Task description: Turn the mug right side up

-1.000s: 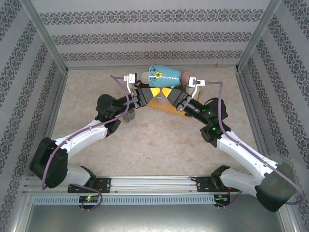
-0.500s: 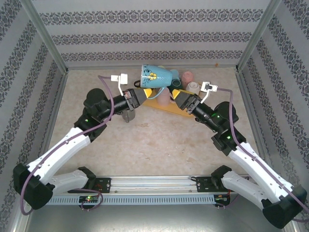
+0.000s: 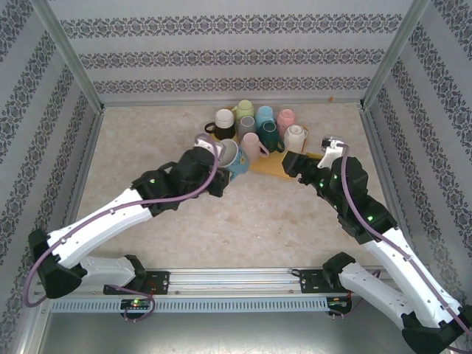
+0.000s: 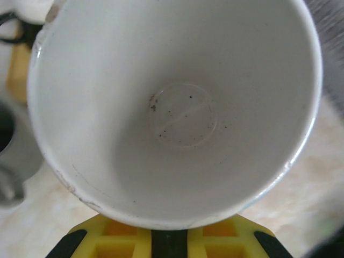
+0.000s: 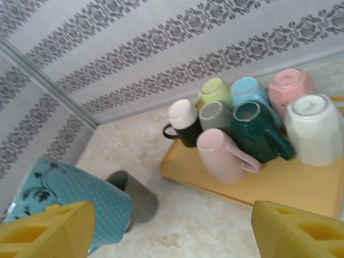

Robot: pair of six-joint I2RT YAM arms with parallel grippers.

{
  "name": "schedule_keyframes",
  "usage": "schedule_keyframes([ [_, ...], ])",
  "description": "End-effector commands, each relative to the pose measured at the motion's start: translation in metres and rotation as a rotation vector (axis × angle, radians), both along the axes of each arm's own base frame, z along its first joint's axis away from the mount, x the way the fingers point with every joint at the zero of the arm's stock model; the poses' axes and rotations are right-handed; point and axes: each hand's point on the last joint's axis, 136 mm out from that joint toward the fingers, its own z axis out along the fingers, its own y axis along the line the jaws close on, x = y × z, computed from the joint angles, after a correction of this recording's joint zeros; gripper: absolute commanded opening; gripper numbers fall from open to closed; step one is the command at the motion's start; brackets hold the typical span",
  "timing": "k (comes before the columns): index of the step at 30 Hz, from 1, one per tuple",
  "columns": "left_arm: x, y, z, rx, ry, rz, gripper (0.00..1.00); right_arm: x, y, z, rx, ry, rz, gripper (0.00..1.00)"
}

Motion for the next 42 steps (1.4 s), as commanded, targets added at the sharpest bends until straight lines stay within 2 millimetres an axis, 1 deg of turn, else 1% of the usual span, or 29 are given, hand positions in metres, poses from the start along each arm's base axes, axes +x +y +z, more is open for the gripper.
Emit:
schedule_keyframes([
  [1,0.013,0.026,-0.004,0.119,-0.042,0.168,0.0,0.0,-0.013,-0.009,-0.091,0.028,-0.047,0.76],
  [5,0.02,0.022,-0.027,0.186,0.004,0.216,0.0,0.003,-0.015,-0.024,-0.137,0.082,-0.06,0.76],
  [8,0.027,0.02,-0.042,0.235,0.023,0.244,0.0,0.004,-0.021,-0.03,-0.174,0.106,-0.085,0.76],
  [10,0.032,0.019,-0.05,0.262,0.025,0.267,0.0,0.004,-0.023,-0.03,-0.195,0.107,-0.089,0.76],
  [15,0.045,0.009,-0.071,0.291,0.041,0.281,0.0,0.003,-0.027,-0.032,-0.226,0.102,-0.095,0.76],
  [20,0.059,0.011,-0.095,0.302,0.082,0.32,0.0,0.001,-0.032,-0.029,-0.243,0.083,-0.107,0.76],
  [23,0.066,0.01,-0.104,0.301,0.09,0.329,0.0,0.001,-0.032,-0.028,-0.241,0.076,-0.1,0.76],
  [26,0.072,0.009,-0.113,0.297,0.096,0.332,0.0,0.002,-0.034,-0.032,-0.259,0.089,-0.104,0.75],
  [29,0.076,0.012,-0.121,0.3,0.103,0.345,0.0,0.003,-0.036,-0.036,-0.263,0.098,-0.109,0.75],
  [33,0.079,0.017,-0.135,0.303,0.126,0.353,0.0,0.004,-0.035,-0.04,-0.258,0.107,-0.103,0.75],
  [42,0.08,0.031,-0.152,0.358,0.14,0.38,0.0,0.005,-0.03,-0.047,-0.243,0.136,-0.083,0.74],
])
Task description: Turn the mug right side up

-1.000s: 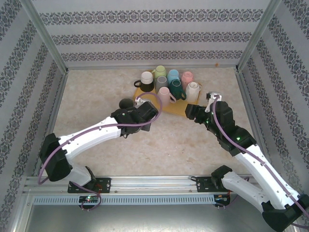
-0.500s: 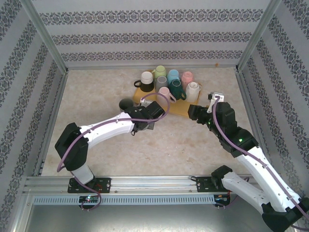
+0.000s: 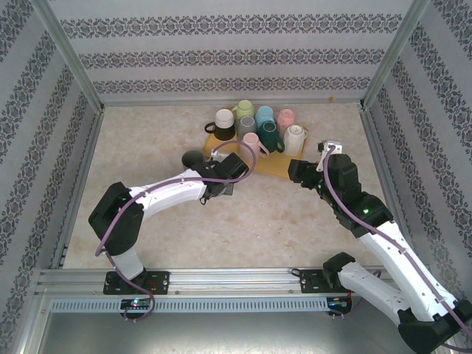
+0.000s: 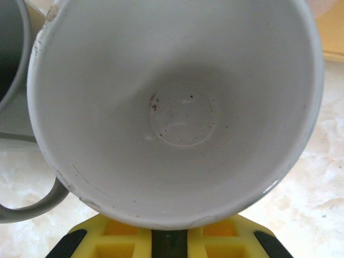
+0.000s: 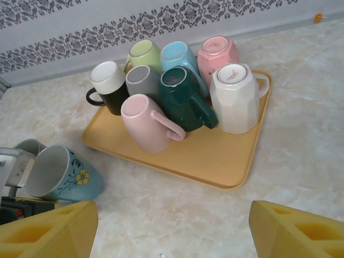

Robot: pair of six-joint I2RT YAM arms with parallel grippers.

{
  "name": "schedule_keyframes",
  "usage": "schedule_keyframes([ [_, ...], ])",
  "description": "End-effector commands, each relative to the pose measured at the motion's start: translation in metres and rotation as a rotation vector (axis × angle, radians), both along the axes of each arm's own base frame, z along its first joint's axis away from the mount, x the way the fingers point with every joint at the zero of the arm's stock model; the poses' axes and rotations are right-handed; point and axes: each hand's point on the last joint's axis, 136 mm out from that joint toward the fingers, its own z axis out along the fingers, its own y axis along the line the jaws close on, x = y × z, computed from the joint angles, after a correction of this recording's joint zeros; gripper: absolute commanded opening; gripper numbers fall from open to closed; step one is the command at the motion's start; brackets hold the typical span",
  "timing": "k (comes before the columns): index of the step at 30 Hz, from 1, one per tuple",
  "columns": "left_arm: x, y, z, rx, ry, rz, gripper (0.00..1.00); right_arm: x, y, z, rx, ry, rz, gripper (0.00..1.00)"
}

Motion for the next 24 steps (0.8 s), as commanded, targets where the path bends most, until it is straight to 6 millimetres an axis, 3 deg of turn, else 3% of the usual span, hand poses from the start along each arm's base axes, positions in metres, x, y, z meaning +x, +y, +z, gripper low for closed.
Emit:
schedule_keyframes([
  [1,0.011,0.008,0.002,0.007,-0.05,0.046,0.0,0.0,0.001,-0.001,0.002,0.005,0.008,0.75],
  [14,0.006,0.02,-0.014,0.019,-0.013,0.063,0.03,-0.001,0.003,-0.006,0.015,0.028,0.014,0.74],
  [24,0.002,0.017,-0.011,-0.026,-0.002,0.061,0.22,-0.002,0.004,-0.006,0.018,0.031,0.018,0.74],
])
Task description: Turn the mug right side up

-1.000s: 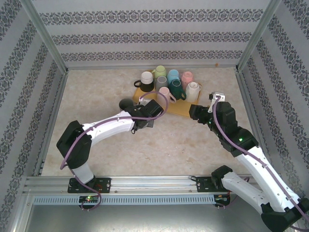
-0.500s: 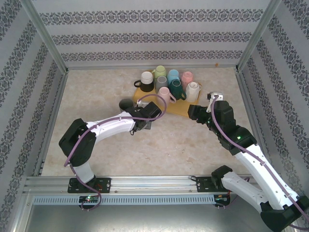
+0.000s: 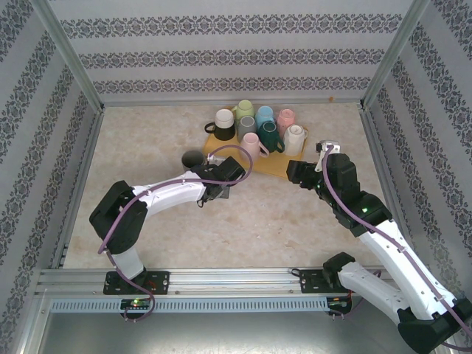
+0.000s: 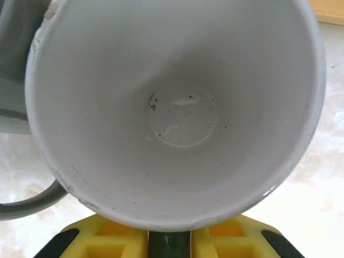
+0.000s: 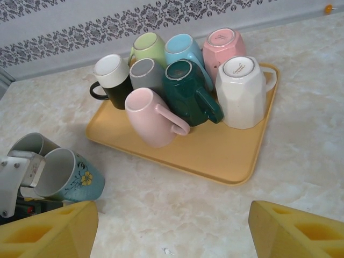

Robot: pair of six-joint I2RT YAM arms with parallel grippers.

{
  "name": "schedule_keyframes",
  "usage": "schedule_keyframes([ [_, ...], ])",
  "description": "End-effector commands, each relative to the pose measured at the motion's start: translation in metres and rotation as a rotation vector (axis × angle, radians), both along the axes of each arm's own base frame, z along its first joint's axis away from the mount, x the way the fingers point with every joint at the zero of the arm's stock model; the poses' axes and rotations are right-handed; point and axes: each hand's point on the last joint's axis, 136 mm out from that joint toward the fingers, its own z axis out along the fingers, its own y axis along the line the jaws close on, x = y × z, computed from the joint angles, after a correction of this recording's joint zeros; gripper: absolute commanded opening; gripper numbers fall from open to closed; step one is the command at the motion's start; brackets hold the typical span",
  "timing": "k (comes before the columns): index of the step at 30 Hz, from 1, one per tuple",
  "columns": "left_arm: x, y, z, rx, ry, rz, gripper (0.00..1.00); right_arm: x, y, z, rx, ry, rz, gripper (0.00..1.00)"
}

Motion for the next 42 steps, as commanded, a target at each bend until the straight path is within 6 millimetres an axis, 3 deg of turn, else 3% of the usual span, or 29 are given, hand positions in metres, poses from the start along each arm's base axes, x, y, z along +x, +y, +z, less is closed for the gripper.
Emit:
schedule_keyframes([
  [1,0.005,0.001,0.011,-0.054,-0.034,0.031,0.25,-0.001,-0.001,-0.002,0.008,0.013,-0.001,0.74],
  [7,0.0,0.001,0.022,-0.085,-0.033,0.034,0.43,-0.003,-0.001,-0.005,-0.003,0.025,0.003,0.75],
  [13,-0.006,0.006,0.037,-0.102,-0.044,0.031,0.45,-0.004,0.001,-0.006,-0.015,0.023,0.019,0.76],
  [16,-0.012,0.01,0.047,-0.117,-0.048,0.025,0.46,-0.003,0.013,-0.003,0.003,0.01,0.066,0.78],
  [21,-0.025,0.016,0.081,-0.14,-0.086,-0.052,0.47,-0.007,0.033,-0.004,-0.098,0.019,0.23,0.77],
  [24,-0.033,0.01,0.108,-0.176,-0.113,-0.17,0.49,0.0,0.044,-0.009,-0.153,0.046,0.311,0.74],
  [27,-0.04,0.001,0.134,-0.226,-0.144,-0.284,0.53,0.021,0.05,-0.021,-0.189,0.082,0.338,0.72],
  [31,-0.045,-0.018,0.165,-0.333,-0.172,-0.458,0.59,0.06,0.066,-0.039,-0.1,0.119,0.384,0.71],
  [33,-0.04,-0.016,0.174,-0.337,-0.205,-0.488,0.6,0.081,0.075,-0.05,-0.094,0.109,0.42,0.69],
  [39,-0.027,0.002,0.169,-0.317,-0.262,-0.498,0.59,0.143,0.081,-0.066,-0.163,-0.019,0.485,0.72],
  [42,-0.028,0.005,0.176,-0.333,-0.328,-0.512,0.59,0.164,0.084,-0.072,-0.122,0.096,0.577,0.69],
])
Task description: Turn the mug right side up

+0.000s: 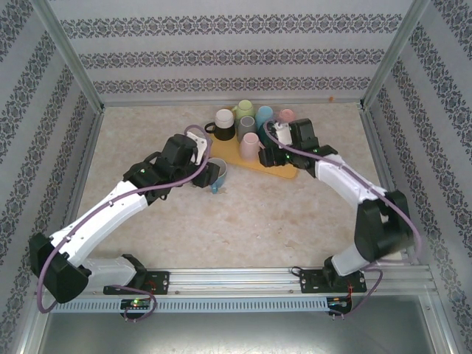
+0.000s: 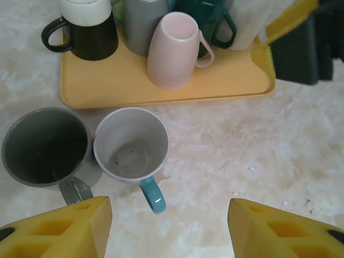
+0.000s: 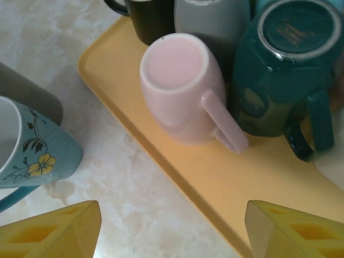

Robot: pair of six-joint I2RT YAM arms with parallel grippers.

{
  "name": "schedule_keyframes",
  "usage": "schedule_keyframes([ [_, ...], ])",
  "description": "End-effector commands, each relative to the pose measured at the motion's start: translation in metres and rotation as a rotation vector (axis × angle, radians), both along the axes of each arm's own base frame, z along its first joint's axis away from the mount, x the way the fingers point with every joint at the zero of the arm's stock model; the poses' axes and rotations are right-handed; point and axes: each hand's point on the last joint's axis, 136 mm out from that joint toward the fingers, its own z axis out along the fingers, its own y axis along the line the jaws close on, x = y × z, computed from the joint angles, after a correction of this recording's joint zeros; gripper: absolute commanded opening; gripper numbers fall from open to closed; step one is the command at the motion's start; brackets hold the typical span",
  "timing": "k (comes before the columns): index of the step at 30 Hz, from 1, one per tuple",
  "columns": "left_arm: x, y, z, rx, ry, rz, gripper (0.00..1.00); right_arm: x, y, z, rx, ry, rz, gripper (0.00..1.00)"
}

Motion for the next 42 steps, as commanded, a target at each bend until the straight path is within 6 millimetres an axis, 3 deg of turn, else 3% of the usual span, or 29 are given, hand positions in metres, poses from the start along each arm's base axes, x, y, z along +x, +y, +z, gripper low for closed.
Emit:
schedule_keyframes([
  [1,-0.002,-0.001,0.019,-0.042,-0.113,-0.056,0.59,0.034,0.012,0.031,0.064,-0.036,0.12,0.68],
  [7,0.001,0.015,0.022,-0.018,-0.162,0.004,0.59,0.059,0.024,0.012,0.229,0.079,0.133,0.68],
  [22,0.005,0.012,0.021,-0.042,-0.15,0.001,0.59,0.07,0.025,-0.026,0.1,0.078,0.062,0.71],
  [26,0.007,0.017,0.022,-0.029,-0.167,0.016,0.59,0.063,0.033,-0.039,0.033,0.084,0.093,0.73],
  [42,0.005,0.015,0.023,-0.04,-0.165,0.006,0.58,0.049,0.036,-0.05,-0.098,0.075,0.123,0.75],
])
